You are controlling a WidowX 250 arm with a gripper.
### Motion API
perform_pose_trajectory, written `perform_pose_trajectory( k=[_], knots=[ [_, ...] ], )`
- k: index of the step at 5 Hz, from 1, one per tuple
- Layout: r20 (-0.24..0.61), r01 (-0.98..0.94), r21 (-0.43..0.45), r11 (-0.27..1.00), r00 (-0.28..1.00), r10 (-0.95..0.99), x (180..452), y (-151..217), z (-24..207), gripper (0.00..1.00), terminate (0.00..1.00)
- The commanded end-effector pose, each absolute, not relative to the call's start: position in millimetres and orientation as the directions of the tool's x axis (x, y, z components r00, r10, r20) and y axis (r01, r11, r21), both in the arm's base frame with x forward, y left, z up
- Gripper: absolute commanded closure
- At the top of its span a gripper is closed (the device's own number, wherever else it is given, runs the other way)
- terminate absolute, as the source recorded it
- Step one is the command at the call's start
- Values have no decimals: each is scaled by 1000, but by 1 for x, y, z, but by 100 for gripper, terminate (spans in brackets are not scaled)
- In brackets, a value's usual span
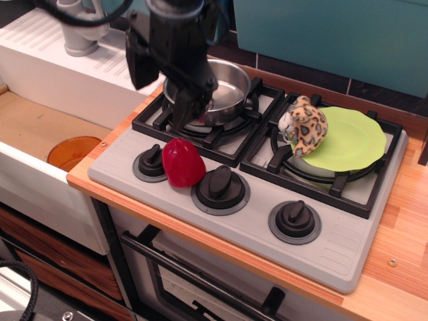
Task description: Put stuffedcheeta on plate and sweetpotato in pot or pan on stove
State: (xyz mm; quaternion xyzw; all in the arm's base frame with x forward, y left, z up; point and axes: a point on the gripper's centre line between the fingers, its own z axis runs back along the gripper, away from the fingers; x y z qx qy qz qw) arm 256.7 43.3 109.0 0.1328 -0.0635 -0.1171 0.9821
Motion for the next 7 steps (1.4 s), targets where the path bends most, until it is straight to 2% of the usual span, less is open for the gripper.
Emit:
perform_pose_trajectory(
  k=[1, 4, 7],
  knots=[
    [182, 181, 249, 952, 956, -229, 255, 47, 103, 0, 0],
    [252, 200, 205, 958, 935, -249, 257, 41, 82, 0, 0],
    [298, 218, 237, 947, 911, -284, 271, 43, 67, 0, 0]
  ],
)
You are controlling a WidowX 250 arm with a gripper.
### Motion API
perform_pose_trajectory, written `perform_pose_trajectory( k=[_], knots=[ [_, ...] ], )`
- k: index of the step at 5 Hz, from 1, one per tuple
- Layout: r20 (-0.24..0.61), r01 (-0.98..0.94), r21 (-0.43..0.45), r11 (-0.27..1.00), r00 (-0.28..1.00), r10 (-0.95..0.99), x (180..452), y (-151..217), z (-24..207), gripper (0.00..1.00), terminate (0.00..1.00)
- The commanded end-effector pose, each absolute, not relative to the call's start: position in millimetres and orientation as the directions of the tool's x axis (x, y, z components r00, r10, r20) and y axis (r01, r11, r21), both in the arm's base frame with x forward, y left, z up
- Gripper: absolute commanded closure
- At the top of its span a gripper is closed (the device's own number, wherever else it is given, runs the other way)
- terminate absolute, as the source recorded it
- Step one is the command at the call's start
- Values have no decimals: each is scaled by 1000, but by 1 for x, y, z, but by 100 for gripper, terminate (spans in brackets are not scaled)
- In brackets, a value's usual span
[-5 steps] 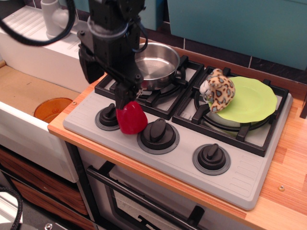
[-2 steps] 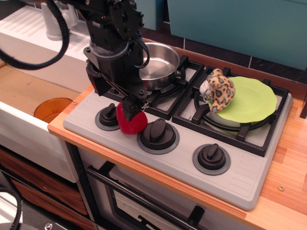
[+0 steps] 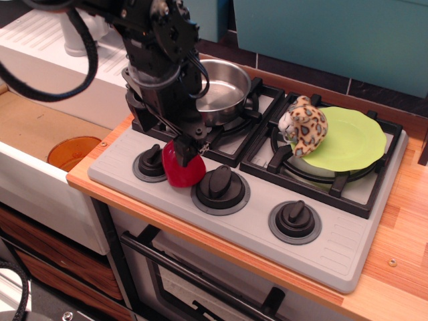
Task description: Put stuffedcheeta on plate and sweetpotato in pot or pan on stove
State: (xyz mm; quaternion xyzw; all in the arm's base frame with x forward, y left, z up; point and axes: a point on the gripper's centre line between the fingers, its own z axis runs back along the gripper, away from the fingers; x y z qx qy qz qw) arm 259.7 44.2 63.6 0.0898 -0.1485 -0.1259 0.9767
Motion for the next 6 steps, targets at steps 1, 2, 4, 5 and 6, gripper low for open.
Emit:
perform_pose_trajectory(
  k=[1, 2, 4, 5, 6],
  knots=[
    [298, 218, 234, 948, 912, -283, 273, 43, 63, 0, 0],
    [300, 209, 220, 953, 915, -270, 275, 38, 59, 0, 0],
    [326, 202, 204, 958, 909, -261, 279, 31, 49, 0, 0],
    [339, 202, 195, 960, 905, -259, 281, 29, 44, 0, 0],
    [341, 185, 177, 967, 910, -236, 284, 27, 43, 100, 0]
  ],
)
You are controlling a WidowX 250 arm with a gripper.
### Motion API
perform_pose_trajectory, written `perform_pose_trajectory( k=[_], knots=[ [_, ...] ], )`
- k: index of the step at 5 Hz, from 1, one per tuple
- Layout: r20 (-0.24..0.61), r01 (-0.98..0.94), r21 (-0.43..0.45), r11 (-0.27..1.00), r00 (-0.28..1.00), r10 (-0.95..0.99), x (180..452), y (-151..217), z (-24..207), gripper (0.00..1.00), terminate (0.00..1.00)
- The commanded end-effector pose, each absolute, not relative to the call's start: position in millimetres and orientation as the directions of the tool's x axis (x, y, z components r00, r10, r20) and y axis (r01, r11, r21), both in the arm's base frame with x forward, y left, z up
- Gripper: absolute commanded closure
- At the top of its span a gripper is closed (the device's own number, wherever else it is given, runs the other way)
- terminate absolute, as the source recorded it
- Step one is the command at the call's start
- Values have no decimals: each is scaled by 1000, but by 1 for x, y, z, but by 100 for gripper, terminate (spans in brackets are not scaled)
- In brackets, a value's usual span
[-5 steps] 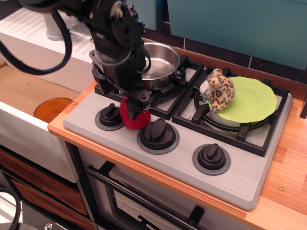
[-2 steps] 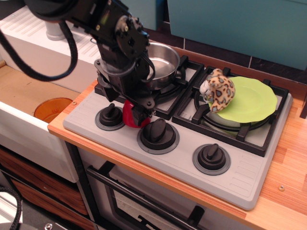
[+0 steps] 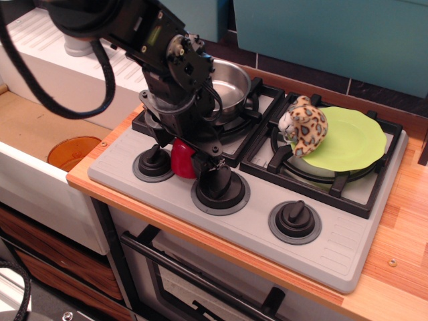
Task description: Put stuffedcheeta on plate and sweetpotato in pot or pan on stove
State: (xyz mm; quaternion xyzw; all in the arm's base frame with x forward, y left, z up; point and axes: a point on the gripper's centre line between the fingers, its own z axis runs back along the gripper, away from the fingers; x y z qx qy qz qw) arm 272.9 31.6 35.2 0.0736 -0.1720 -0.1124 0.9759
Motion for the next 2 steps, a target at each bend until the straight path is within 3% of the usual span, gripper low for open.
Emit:
perform_pose_trajectory(
  k=[1, 2],
  knots=[
    [331, 204, 166, 965, 910, -250, 282, 27, 46, 100, 0],
    [321, 209, 163, 964, 913, -252, 281, 25, 49, 100, 0]
  ],
)
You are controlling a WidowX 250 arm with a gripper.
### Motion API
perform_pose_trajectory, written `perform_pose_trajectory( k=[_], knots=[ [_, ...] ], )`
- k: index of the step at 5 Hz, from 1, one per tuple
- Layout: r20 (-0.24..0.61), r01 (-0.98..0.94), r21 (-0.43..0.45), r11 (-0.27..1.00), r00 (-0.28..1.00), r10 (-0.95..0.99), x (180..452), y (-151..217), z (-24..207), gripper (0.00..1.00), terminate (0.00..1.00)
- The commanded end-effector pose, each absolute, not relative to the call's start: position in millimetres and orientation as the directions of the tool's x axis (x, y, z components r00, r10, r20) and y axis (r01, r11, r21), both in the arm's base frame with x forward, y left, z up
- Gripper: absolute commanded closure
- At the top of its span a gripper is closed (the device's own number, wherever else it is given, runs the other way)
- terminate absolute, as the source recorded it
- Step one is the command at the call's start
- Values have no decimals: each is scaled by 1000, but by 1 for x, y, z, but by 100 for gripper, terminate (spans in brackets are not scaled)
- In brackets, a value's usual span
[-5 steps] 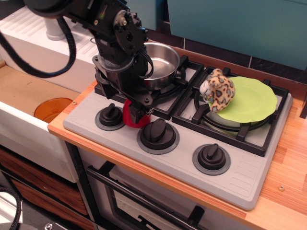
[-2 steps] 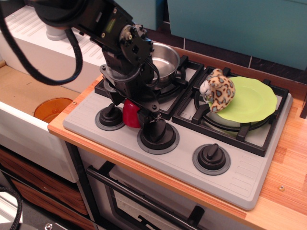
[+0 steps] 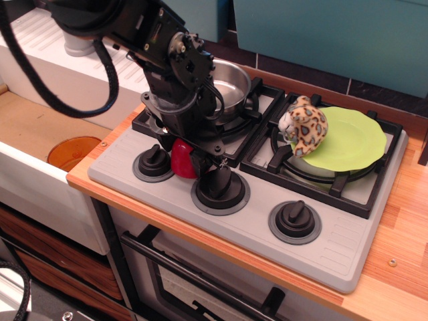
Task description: Put stuffedcheeta on plate and sweetpotato in pot or pan on stove
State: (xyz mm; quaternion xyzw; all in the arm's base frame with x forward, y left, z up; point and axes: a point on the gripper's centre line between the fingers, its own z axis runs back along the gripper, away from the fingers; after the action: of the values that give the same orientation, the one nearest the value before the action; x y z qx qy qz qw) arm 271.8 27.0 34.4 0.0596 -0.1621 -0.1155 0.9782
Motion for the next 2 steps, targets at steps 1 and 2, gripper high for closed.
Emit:
perform_pose_trajectory(
  k=[1, 2],
  knots=[
    [298, 219, 167, 961, 918, -261, 277, 26, 64, 100, 0],
    [249, 221, 179, 959, 933, -261, 273, 28, 92, 100, 0]
  ],
)
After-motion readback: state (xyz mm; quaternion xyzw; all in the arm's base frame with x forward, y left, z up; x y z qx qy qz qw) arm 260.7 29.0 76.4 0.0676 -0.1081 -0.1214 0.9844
